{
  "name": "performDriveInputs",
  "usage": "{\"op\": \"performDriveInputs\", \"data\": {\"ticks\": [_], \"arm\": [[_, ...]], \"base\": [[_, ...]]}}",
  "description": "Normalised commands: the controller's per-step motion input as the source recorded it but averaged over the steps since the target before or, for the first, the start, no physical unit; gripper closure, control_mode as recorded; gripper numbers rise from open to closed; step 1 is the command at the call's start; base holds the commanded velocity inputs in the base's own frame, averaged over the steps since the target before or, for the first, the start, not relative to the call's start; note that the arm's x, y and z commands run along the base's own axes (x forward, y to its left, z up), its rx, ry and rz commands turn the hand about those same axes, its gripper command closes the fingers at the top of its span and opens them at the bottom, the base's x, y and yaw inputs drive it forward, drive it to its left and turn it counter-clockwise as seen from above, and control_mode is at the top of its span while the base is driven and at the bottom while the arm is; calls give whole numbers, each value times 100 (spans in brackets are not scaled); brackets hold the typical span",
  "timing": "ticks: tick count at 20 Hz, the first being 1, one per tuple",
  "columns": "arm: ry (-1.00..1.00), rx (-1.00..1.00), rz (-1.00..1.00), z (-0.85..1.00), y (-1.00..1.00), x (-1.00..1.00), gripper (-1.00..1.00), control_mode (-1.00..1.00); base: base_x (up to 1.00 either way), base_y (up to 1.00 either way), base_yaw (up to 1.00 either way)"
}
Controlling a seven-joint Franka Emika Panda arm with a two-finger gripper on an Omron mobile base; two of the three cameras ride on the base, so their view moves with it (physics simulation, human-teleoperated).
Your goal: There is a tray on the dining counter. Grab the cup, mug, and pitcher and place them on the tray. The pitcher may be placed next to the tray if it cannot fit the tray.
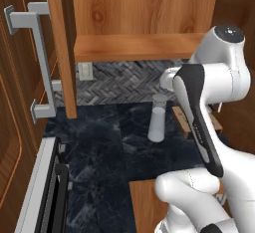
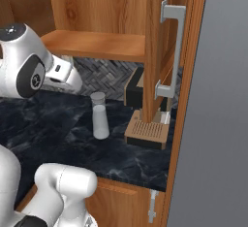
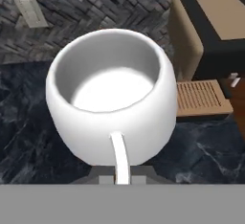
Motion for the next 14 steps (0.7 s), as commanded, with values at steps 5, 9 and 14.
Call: {"op": "performDriveInputs", "data": {"ticks": [5, 9, 14], "arm": [[12, -2, 0, -32, 0, -30, 100, -100], [0, 0, 0, 0, 0, 0, 100, 100], [0, 0, 0, 0, 0, 0, 100, 100]], "base": [[0, 0, 0], [-98, -39, 0], [-95, -71, 0]]}}
